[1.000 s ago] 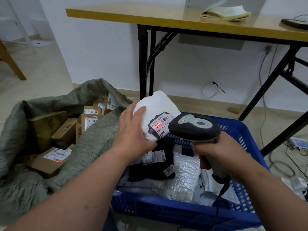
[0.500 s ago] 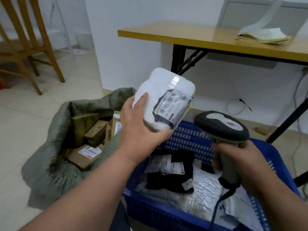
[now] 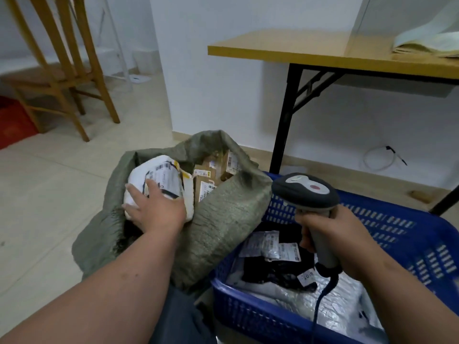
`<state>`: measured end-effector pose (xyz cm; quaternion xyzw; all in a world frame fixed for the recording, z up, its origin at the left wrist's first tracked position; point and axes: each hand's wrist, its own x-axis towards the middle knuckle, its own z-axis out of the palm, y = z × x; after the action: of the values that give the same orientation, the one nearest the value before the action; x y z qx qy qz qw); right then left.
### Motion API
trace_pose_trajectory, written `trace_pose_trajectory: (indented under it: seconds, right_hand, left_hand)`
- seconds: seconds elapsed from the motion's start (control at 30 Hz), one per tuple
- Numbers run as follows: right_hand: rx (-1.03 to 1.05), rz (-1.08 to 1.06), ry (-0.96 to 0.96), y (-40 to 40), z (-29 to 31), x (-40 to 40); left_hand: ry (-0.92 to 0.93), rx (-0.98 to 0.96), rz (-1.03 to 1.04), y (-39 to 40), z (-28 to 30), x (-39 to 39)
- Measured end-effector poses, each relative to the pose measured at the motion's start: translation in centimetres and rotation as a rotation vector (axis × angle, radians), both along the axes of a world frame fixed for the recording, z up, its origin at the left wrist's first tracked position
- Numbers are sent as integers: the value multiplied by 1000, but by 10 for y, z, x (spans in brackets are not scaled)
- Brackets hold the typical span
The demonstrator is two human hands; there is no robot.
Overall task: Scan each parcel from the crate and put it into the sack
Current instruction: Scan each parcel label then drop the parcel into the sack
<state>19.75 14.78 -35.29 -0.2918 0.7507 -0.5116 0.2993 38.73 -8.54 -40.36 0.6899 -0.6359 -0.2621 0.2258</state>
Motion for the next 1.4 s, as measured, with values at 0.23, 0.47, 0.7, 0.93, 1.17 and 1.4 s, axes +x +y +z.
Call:
trace_pose_trajectory:
  seconds: [0.23,0.47,0.7,0.93,1.17,1.4]
  right_hand:
    - [18,-8,14,4,-3,-4]
    - [43,-53,-8,22,-9,-20]
    - [68,-154,-189,43,-37,-53]
    - [119,-318,-366,51,-77,-95]
    - [197,-371,-571,32,-115,-147]
    - [289,-315,-611,7,-158,-180]
  left_hand:
    - [-82,-144,-100,0,-4,-8]
    - [-220,-138,-232,7,-3,-22]
    - [-62,-594,-563,67,16,-82]
    - [-30,-78,-1121,124,-42,-173]
    - [-29,732,-677,114,-156,-214]
    - [90,801,-319,84,-235,-246]
